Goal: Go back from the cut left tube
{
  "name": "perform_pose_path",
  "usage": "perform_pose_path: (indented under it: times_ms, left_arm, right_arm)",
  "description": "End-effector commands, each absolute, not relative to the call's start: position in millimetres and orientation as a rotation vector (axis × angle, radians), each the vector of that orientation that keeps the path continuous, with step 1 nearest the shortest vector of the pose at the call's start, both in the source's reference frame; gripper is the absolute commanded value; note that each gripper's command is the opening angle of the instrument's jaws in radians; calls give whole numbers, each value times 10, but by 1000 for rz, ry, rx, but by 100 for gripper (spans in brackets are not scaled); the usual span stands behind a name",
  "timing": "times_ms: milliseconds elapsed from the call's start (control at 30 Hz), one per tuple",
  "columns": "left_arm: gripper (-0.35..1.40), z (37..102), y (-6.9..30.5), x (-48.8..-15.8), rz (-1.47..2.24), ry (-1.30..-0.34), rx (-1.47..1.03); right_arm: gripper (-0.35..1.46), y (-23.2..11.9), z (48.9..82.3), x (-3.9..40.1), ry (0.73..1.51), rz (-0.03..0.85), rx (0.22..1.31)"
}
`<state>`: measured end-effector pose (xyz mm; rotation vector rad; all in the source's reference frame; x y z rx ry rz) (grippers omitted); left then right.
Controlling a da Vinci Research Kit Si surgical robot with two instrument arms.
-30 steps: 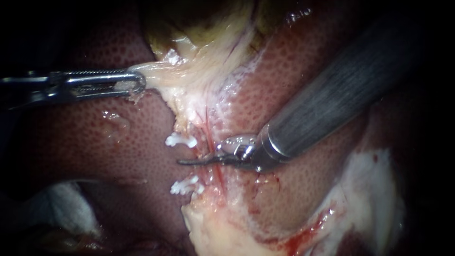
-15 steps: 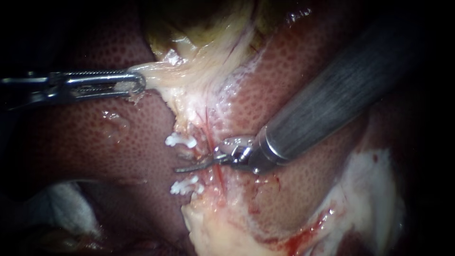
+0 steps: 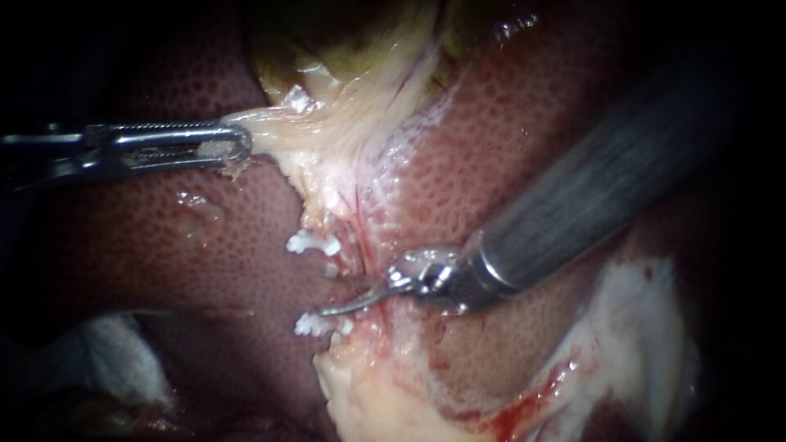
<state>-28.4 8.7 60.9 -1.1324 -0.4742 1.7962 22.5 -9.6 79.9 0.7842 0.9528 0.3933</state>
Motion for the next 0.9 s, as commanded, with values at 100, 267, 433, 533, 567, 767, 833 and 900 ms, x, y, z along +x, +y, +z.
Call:
perform_pose_path:
  times_ms: [100,267,433,533,567,767,833,900]
  left_arm:
    - [-35,610,87,-284,1796,-475,-1132]
    - [-35,611,88,-284,1796,-475,-1132]
    - [-35,611,88,-284,1796,-474,-1132]
    - [-35,612,88,-285,1796,-473,-1132]
    - [-35,612,87,-285,1796,-473,-1132]
    - [-35,617,83,-292,1796,-464,-1131]
    - [-35,623,79,-297,1797,-456,-1131]
    - [-35,632,74,-305,1801,-466,-1137]
  right_arm:
    - [143,-88,785,200,966,378,671]
    - [143,-62,760,157,976,349,605]
    - [143,-41,737,122,986,340,553]
    - [143,-31,722,106,998,339,526]
    - [143,-28,717,101,1001,343,517]
    - [143,-23,700,91,998,342,468]
    - [143,-25,698,91,1005,334,465]
    - [143,-26,697,90,1008,328,458]
